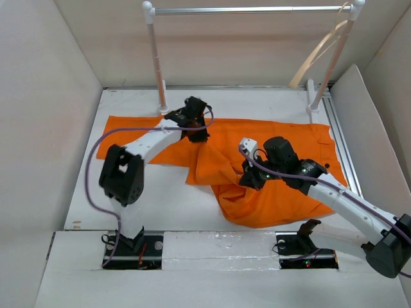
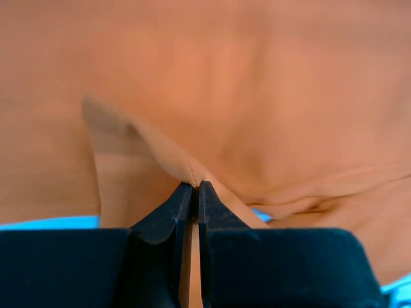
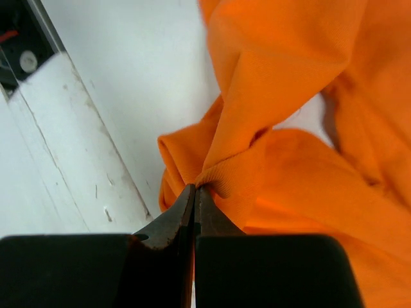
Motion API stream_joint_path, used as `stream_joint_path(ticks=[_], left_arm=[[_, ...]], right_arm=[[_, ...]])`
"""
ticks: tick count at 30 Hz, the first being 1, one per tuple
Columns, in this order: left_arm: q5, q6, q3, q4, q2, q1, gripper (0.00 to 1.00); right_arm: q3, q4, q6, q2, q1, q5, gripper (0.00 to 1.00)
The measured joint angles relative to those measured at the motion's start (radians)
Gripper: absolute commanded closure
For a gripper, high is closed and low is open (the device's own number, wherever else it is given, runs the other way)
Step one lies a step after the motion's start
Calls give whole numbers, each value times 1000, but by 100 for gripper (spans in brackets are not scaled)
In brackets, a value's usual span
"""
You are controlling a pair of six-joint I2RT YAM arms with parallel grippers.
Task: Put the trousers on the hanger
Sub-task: Flatten out the trousers at the center of the board.
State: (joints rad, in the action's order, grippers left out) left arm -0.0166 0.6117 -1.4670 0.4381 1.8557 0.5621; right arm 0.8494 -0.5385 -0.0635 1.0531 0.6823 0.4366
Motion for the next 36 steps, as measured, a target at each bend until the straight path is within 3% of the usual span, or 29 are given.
stream_joint_path(ticks=[5,8,12,15,18,21,33,36], left_arm=[[127,41,-33,34,-387,-49,100],[229,108,45,26,-697,-67,100],[325,306,350,90,-1088,-66,100],[350,474,610,194,-1256,-68,100],[337,600,791,321,-1312,-66,100],[339,679,835,390,-1320,-65,100],[422,684,759,355,-1177,-65,100],[477,632,623,354,-1100,-65,100]], right_arm=[[123,46,3,-7,0,16,100],[129,119,16,9,6,55,100],[125,195,19,160,48,105,100],[95,214,18,315,81,108,100],[76,209,18,418,94,98,100],[85,209,16,461,97,77,100],[373,154,-26,604,80,-33,100],[475,112,-46,612,48,-45,100]])
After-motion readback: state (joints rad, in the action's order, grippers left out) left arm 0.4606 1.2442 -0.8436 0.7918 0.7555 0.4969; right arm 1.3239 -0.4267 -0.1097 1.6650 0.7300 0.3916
